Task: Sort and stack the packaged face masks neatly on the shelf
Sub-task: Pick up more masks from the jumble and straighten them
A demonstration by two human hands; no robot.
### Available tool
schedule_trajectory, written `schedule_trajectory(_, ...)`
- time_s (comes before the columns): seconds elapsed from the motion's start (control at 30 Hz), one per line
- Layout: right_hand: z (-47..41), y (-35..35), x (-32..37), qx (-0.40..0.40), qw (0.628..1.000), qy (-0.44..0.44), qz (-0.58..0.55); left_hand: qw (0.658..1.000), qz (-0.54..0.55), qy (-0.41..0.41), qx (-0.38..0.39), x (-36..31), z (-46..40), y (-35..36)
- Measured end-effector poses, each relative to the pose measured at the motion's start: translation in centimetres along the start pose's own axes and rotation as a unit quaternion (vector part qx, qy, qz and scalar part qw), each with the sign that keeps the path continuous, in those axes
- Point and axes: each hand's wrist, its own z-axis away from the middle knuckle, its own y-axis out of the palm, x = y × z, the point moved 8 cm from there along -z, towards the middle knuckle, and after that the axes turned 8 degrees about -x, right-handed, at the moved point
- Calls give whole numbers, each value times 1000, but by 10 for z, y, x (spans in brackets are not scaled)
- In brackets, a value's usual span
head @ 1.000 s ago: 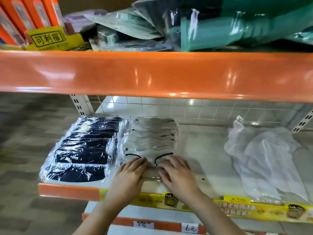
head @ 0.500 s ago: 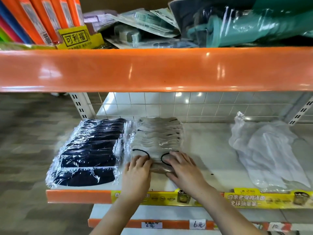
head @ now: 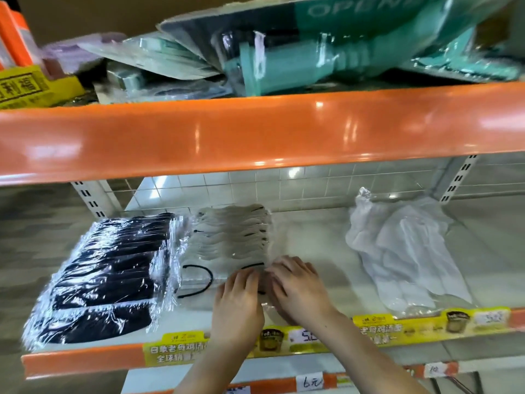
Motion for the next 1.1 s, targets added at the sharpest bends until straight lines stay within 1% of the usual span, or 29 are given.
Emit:
schedule_trajectory(0.1, -2, -15, -36, -8, 999, 35, 14, 1000, 16, 8, 12, -29, -8, 17)
schedule_trajectory(0.2, 0, -27, -75, 2, 997, 63, 34, 998, 44, 1, 44, -57, -17, 40)
schedule_trajectory(0.27, 3, -34, -104, 36, 991, 106, 70, 996, 60, 2, 66, -78, -23, 54)
schedule_trajectory(0.37, 11, -42, -142, 118, 972, 166, 119, 992, 95, -4, 79, -108, -32, 77)
schedule_trajectory(0.47, 25, -49, -181, 170, 951, 233, 115, 982, 156, -47, 97, -136, -43, 98)
schedule_trajectory(0.57, 35, -55, -207, 196, 940, 257, 112, 954, 236, -130, 128, -158, -54, 113)
schedule_trajectory(0.67, 41, -57, -225, 217, 930, 265, 131, 940, 261, -180, 129, -175, -63, 129)
schedule_trajectory(0.77, 37, -63, -233, 176, 937, 268, 136, 919, 285, -252, 102, -183, -67, 140)
schedule_trajectory(0.8, 36, -64, -234, 178, 938, 261, 145, 911, 290, -278, 96, -184, -67, 140)
schedule_trajectory(0.9, 35, -63, -237, 220, 933, 222, 181, 882, 319, -334, 92, -191, -69, 140)
schedule_trajectory(0.93, 33, -66, -237, 219, 934, 213, 187, 870, 337, -350, 83, -193, -70, 140)
schedule_trajectory(1.0, 28, -74, -237, 200, 944, 199, 174, 852, 361, -373, 64, -196, -70, 141)
schedule_trajectory(1.1, 20, -92, -246, 172, 954, 223, 103, 852, 356, -379, 54, -197, -66, 143)
